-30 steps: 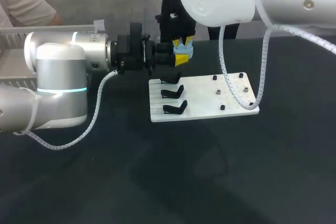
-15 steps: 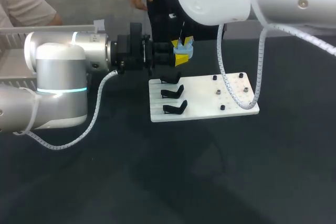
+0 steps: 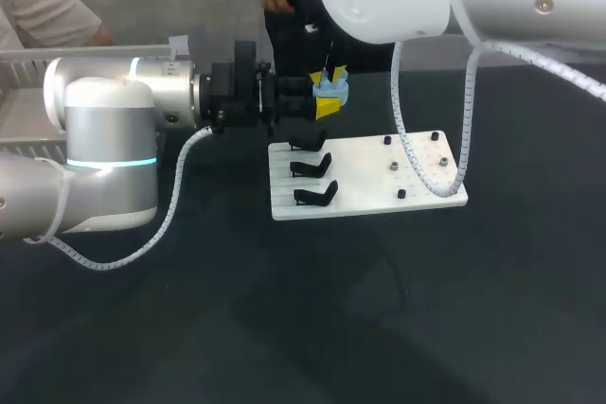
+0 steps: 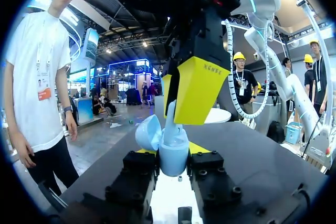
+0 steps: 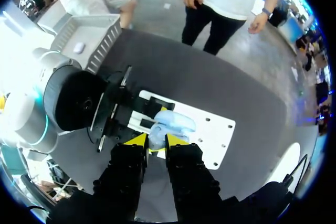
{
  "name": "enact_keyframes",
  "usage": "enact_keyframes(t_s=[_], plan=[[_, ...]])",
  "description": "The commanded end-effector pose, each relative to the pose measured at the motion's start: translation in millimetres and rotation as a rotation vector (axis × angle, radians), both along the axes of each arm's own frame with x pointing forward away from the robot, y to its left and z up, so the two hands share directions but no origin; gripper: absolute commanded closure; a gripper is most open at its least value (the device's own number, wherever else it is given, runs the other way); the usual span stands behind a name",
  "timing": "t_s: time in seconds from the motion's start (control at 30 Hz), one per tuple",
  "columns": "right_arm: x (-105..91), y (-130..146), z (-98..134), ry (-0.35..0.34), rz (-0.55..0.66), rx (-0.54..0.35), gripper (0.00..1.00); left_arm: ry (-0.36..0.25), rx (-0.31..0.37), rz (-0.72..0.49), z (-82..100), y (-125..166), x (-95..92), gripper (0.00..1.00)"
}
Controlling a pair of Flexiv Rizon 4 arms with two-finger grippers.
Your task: Pick up each earbud case from the left stands, insert the matching earbuds, close the lid, and place the case in the box.
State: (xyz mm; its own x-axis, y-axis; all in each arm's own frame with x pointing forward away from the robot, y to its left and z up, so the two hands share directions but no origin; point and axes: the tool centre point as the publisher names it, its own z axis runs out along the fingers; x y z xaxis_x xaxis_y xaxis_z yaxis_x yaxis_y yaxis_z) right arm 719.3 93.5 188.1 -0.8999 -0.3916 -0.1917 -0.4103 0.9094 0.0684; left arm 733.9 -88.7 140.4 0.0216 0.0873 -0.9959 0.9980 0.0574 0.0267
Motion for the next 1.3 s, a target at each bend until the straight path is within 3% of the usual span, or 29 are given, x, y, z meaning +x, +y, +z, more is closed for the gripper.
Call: enact_keyframes(t_s=[0.03,1.3], plan=[[1.5,0.7,0.0,0.004,-0.002,-0.001,1.00,-0.005,-0.005,0.005,-0.8,0.3,-1.7,1.00],[5.6,2.0,-9.6,0.021,0.009,-0.011,1.00,-0.005,-0.005,0.005,-0.8,0.3,-1.7,1.00]])
